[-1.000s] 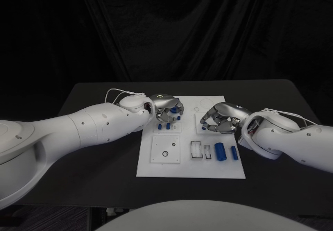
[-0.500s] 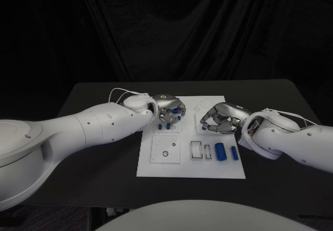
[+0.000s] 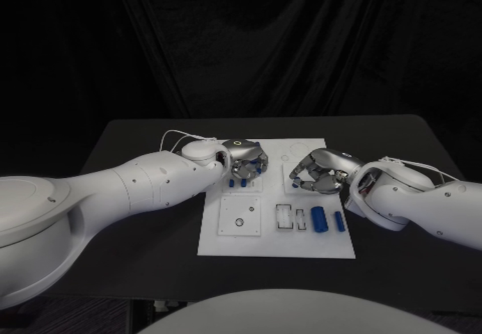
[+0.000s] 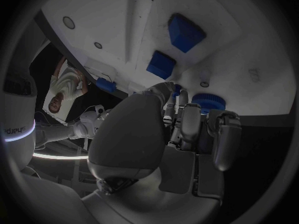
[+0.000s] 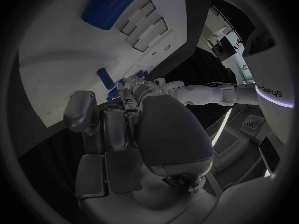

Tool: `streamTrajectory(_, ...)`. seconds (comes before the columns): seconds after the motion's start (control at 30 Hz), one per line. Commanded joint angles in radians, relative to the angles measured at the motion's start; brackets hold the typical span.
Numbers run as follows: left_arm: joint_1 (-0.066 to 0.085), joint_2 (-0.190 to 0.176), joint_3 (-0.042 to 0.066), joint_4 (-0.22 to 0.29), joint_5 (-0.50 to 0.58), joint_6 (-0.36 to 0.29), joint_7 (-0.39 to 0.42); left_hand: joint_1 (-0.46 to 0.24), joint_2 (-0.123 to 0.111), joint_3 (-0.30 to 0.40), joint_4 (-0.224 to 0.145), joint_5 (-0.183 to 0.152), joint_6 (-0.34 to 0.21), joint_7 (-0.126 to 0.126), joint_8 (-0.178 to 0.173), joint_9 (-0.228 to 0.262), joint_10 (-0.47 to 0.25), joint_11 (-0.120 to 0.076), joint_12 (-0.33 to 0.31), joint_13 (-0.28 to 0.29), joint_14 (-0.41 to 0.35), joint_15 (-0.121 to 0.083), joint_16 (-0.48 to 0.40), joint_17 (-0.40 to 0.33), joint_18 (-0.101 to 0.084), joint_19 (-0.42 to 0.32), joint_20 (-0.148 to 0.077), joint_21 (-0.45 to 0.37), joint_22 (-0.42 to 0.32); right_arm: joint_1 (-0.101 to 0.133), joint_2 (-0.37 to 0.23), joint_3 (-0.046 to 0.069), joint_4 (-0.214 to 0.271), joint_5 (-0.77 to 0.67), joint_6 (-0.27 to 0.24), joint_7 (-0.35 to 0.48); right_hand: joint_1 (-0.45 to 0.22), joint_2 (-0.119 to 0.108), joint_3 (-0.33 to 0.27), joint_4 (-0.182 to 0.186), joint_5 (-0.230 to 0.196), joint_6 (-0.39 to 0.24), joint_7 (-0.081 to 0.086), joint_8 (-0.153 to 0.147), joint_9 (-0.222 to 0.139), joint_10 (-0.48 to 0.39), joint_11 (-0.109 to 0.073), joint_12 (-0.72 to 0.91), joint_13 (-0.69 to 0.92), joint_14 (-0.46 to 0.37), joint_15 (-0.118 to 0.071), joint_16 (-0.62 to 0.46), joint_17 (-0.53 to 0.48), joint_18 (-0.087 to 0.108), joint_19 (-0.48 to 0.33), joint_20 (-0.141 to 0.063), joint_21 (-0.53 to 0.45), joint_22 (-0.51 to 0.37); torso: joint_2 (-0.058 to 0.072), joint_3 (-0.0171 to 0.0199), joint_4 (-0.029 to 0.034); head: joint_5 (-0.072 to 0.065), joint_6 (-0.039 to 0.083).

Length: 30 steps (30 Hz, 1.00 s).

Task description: Assemble the parts on the task board

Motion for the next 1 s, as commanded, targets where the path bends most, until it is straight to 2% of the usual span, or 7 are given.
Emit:
streamTrajectory(0.03, -0.007, 0.006, 0.001, -0.008, -0.007, 0.006, 0.018, -0.006, 0.008, 0.008, -0.003, 0.007, 0.018, 0.004, -0.004, -0.003, 0.010, -0.003, 0.006, -0.004, 0.008, -0.005, 0.006, -0.001, -0.006, 0.105, -0.009, -0.003, 0.263, -0.002, -0.001, 0.001, 0.003, 0.001, -0.002, -0.007, 0.002, -0.003, 0.004, -0.001, 0.005, 0.007, -0.001, 0.006, 0.001, -0.004, -0.005, -0.005, 0.069, 0.040, -0.001, 0.000, 0.001, 0.011, -0.003, -0.002, 0.001, 0.131, 0.000, 0.0000, 0.0002, 0.000, 0.000)
streamTrajectory(0.23, -0.016, 0.010, 0.001, -0.016, -0.007, -0.027, 0.029, -0.003, 0.018, 0.020, -0.020, 0.009, 0.056, 0.012, 0.000, -0.010, 0.052, -0.024, 0.017, -0.017, 0.024, -0.023, 0.012, 0.015, -0.006, 0.105, -0.021, -0.003, 0.263, -0.002, -0.003, 0.001, 0.004, 0.001, -0.002, -0.008, 0.003, -0.002, 0.005, -0.001, 0.006, 0.007, -0.001, 0.006, 0.001, -0.005, -0.005, -0.006, 0.068, 0.040, -0.001, -0.002, -0.001, 0.011, -0.003, -0.002, -0.002, 0.131, 0.000, -0.0001, 0.0000, -0.001, 0.000)
streamTrajectory(0.47, -0.019, -0.007, 0.001, -0.001, -0.007, -0.110, 0.049, 0.004, 0.035, 0.034, -0.050, 0.021, 0.124, 0.031, 0.010, -0.014, 0.128, -0.053, 0.023, -0.043, 0.059, -0.050, 0.022, 0.044, -0.006, 0.105, -0.051, -0.003, 0.263, -0.002, -0.005, 0.001, 0.004, 0.001, -0.001, -0.007, 0.003, -0.002, 0.006, -0.002, 0.006, 0.007, -0.001, 0.006, 0.001, -0.006, -0.005, -0.006, 0.067, 0.040, -0.001, -0.001, 0.000, 0.011, -0.003, -0.002, -0.002, 0.131, 0.000, -0.0001, -0.0001, -0.003, 0.000)
streamTrajectory(0.67, -0.017, -0.055, 0.001, 0.058, -0.006, -0.174, 0.045, -0.009, 0.027, 0.036, -0.054, 0.024, 0.139, 0.033, 0.001, -0.022, 0.134, -0.050, 0.002, -0.067, 0.056, -0.050, 0.014, 0.027, -0.006, 0.105, -0.067, -0.003, 0.263, -0.002, -0.006, 0.001, 0.002, 0.001, 0.001, -0.007, 0.003, -0.002, 0.006, -0.002, 0.006, 0.006, -0.001, 0.005, 0.001, -0.006, -0.005, -0.007, 0.067, 0.040, -0.001, -0.002, -0.002, 0.012, -0.004, -0.002, -0.004, 0.130, -0.001, -0.0003, 0.0010, -0.007, 0.000)
streamTrajectory(0.8, -0.002, -0.100, 0.001, 0.120, -0.006, -0.212, 0.035, -0.013, 0.023, 0.036, -0.055, 0.023, 0.143, 0.034, -0.002, -0.023, 0.137, -0.049, -0.003, -0.073, 0.055, -0.050, 0.012, 0.022, -0.006, 0.105, -0.071, -0.003, 0.263, -0.003, -0.007, 0.001, 0.001, 0.001, 0.003, -0.007, 0.003, -0.002, 0.006, -0.002, 0.006, 0.006, -0.001, 0.005, 0.001, -0.006, -0.005, -0.007, 0.067, 0.040, -0.001, -0.002, -0.002, 0.012, -0.004, -0.002, -0.004, 0.130, -0.001, -0.0001, 0.0007, -0.010, 0.000)
streamTrajectory(1.0, 0.038, -0.173, 0.002, 0.213, -0.006, -0.231, 0.010, -0.017, 0.019, 0.036, -0.058, 0.019, 0.150, 0.035, -0.005, -0.026, 0.148, -0.050, -0.006, -0.080, 0.052, -0.051, 0.009, 0.016, -0.006, 0.105, -0.075, -0.003, 0.263, -0.003, -0.008, 0.001, -0.002, 0.001, 0.005, -0.007, 0.003, -0.002, 0.006, -0.002, 0.006, 0.006, -0.001, 0.005, 0.001, -0.006, -0.005, -0.007, 0.067, 0.040, -0.001, -0.002, -0.002, 0.012, -0.004, -0.002, -0.004, 0.130, -0.001, 0.0000, 0.0004, -0.007, 0.000)
